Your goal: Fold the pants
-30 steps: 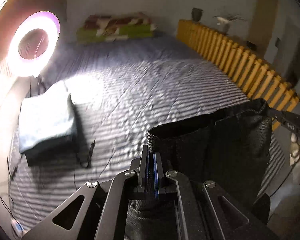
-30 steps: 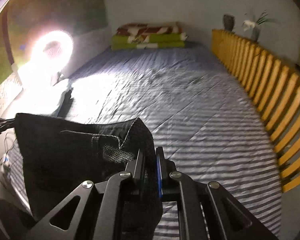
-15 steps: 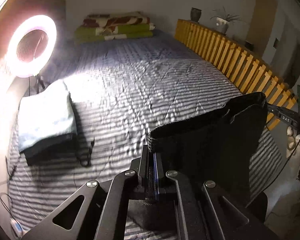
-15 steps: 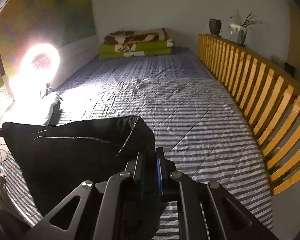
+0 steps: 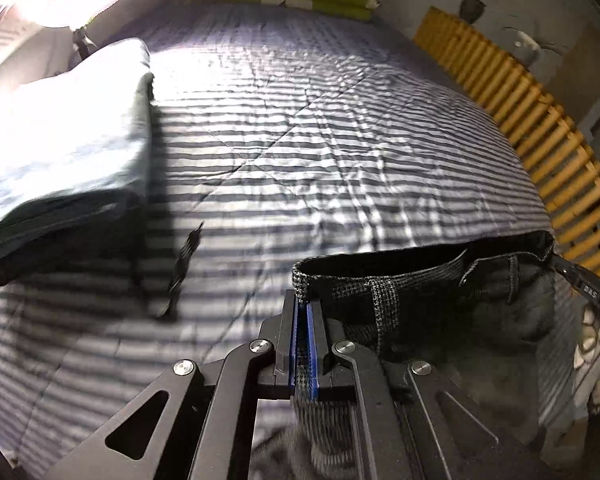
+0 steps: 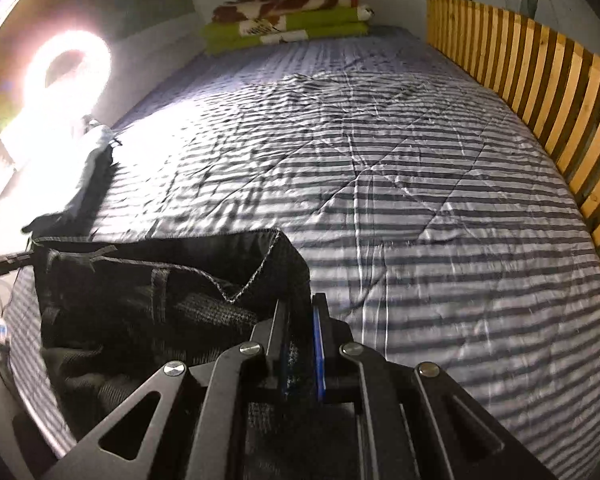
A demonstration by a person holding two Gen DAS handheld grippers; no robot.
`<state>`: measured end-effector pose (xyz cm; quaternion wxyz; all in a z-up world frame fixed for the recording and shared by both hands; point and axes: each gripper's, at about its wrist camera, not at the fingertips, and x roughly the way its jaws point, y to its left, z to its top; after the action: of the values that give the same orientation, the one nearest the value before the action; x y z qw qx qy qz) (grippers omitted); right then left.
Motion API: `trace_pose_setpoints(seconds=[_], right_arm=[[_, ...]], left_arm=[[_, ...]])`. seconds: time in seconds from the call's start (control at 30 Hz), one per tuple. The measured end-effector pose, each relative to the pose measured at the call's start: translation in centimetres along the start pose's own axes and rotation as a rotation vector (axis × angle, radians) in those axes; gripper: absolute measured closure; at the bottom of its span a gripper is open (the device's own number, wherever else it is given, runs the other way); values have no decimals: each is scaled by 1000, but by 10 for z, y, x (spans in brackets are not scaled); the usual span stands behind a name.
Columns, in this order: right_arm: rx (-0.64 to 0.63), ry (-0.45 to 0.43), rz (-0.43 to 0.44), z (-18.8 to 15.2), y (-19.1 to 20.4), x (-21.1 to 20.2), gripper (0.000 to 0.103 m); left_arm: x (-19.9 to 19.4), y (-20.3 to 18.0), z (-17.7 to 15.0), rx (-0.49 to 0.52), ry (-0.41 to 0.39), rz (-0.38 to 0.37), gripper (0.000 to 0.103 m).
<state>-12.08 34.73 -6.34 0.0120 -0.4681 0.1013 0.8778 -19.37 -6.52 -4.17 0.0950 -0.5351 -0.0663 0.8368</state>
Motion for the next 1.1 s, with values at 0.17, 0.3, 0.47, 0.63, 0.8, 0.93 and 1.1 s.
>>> trace_pose_setpoints(seconds=[0.17,0.3,0.47,0.63,0.8,0.93,1.1], right_arm=[[-2,8,-54,21,-14,30,82],[15,-42,-18,17,-35,21,64],[10,-18,70,10,-48,29,64],[-40,27,101,15,-27,58,63],[-170,82,39,18,6,85,103],[-105,-51,-74,35,-19,59,103],[-20,13,-4,41,-63,52,103]], left_arm=[[37,25,10,-78,14,-28,58],[30,42,0,-52,-19,-55,48],[31,47,-6,-21,-52,-113,48],[45,38,-7,7,-23,-155,40],[55,31,-2,16,-11,-161,39],[58,25,7,26,-23,-172,38],[68,16,9,55,-8,-174,38]])
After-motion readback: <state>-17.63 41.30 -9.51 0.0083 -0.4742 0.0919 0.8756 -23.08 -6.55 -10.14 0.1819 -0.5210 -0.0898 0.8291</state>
